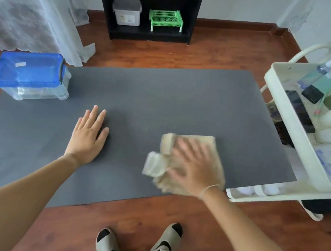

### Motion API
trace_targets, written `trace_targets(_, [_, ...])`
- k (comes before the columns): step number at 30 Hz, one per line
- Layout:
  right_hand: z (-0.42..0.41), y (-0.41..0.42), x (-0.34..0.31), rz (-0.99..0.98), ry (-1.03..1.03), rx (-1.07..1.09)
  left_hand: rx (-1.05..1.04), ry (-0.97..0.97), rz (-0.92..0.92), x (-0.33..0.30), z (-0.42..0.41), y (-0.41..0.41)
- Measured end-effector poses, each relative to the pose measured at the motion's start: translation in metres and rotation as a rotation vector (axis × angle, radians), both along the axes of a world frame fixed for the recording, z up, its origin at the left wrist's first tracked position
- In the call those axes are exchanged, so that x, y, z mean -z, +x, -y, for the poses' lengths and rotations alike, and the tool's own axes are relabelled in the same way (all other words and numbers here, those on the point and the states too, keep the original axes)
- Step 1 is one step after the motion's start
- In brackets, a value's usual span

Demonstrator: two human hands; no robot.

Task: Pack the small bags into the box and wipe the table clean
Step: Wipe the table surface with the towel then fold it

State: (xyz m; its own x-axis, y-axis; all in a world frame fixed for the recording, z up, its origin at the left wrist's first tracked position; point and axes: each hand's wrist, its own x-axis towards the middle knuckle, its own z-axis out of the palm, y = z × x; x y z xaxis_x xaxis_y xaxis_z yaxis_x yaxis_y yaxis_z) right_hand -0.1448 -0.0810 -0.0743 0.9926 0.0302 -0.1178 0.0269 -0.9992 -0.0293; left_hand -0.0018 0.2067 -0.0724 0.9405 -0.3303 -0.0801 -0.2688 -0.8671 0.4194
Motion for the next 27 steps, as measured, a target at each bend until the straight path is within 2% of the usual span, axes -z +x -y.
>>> trace_targets(3, [0.088,0.005,0.0,0.006,-0.002,0.57,-0.094,0.01,0.037,-0.003,-0.044,-0.008])
trace_targets(5, [0.09,0.027,-0.005,-0.002,0.107,0.892,-0.144,0.063,0.029,-0.002,-0.075,-0.018])
trace_targets(6, [0.069,0.043,-0.005,0.014,0.139,0.936,-0.157,0.084,0.023,-0.001,-0.086,-0.022])
trace_targets(8, [0.0,0.072,0.0,0.006,0.168,0.792,-0.166,0.11,0.014,0.002,-0.102,-0.027])
trace_targets(12, [-0.171,0.071,0.006,-0.023,0.223,0.072,-0.195,0.062,0.017,0.002,-0.116,-0.03])
trace_targets(14, [-0.194,0.071,-0.002,-0.039,0.362,-0.049,-0.26,0.005,0.031,-0.001,-0.119,-0.027])
trace_targets(17, [-0.155,0.086,-0.021,0.12,0.711,0.092,-0.321,-0.086,0.053,-0.01,-0.106,-0.027])
trace_targets(18, [-0.131,0.091,-0.026,0.218,0.74,0.183,-0.304,-0.11,0.064,-0.014,-0.093,-0.031])
trace_targets(20, [-0.084,0.096,-0.026,0.302,0.628,0.322,-0.193,-0.141,0.09,-0.019,-0.055,-0.043])
trace_targets(22, [-0.052,0.094,-0.016,0.213,0.412,0.355,-0.009,-0.141,0.101,-0.019,-0.01,-0.061])
trace_targets(24, [-0.04,0.088,-0.003,0.106,0.245,0.35,0.132,-0.062,0.083,-0.01,0.026,-0.079])
trace_targets(27, [-0.038,0.084,0.009,0.107,0.176,0.332,0.137,0.062,0.053,0.004,0.042,-0.08])
